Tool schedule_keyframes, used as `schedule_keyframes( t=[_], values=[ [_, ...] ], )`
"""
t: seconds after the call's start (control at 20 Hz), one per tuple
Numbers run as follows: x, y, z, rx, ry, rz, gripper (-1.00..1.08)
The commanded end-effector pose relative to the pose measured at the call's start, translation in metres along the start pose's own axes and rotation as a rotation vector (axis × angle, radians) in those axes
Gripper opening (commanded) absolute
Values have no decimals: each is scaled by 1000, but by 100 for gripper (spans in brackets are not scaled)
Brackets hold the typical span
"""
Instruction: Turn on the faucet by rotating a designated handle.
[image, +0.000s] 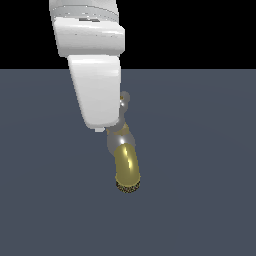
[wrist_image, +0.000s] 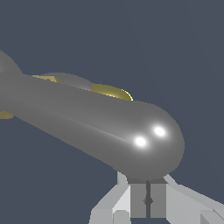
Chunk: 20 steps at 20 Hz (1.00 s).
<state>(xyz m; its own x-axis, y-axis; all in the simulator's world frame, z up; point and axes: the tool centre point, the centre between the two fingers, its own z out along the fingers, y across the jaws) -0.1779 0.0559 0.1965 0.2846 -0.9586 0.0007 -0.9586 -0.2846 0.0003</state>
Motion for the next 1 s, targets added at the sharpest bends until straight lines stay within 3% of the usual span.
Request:
schedule_keyframes(
  t=[0.0,0.95],
  values=[
    [5,1,0,0,0,1,-100],
    [101,14,0,0,-1,20,-100]
  ],
)
